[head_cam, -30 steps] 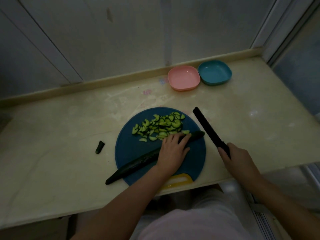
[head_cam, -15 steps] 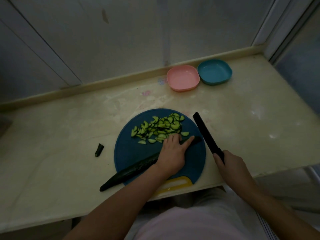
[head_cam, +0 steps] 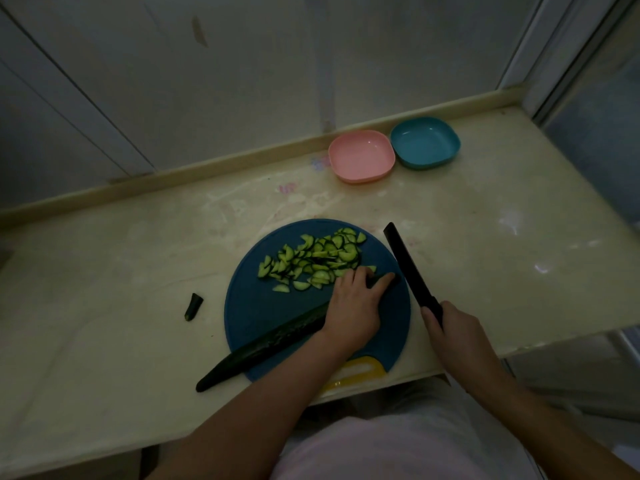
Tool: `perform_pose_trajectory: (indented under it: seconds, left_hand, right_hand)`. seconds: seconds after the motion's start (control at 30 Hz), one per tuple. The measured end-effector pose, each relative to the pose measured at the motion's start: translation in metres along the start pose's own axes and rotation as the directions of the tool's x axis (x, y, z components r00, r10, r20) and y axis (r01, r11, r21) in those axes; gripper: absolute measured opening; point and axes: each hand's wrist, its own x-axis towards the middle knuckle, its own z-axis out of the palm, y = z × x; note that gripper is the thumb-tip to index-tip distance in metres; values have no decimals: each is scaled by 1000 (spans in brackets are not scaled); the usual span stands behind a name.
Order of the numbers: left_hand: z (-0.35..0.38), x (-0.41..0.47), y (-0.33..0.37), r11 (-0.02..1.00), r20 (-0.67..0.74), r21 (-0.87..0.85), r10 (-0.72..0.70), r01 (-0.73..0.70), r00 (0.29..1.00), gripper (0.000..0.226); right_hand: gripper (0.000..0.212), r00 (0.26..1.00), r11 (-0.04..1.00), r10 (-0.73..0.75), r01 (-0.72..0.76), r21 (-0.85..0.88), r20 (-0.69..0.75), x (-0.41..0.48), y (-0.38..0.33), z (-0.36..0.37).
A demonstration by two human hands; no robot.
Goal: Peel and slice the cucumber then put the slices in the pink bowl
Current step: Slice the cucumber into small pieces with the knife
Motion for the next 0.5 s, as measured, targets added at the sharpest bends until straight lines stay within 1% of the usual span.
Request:
perform_pose_trajectory:
  seconds: [0.1,0.3,0.37,0.5]
  left_hand:
    - [1,2,-1,999,14,14,-30,30,999,65]
    - [6,4,-2,1000,0,13,-22,22,1000,66]
    - [7,5,-5,1000,-21,12,-2,2,1000,64]
    - [12,6,-10,998,-112,7,56,-55,992,56]
  right_hand:
    - [27,1000,1000,-26,26,-11,2,1,-4,-1]
    - [28,999,999,-30,31,-44,37,5,-11,0]
    - [29,998,999,-27,29,-36,64,6,-12,-1]
    - [30,995,999,-32,36,-37,93,8,-14,-4]
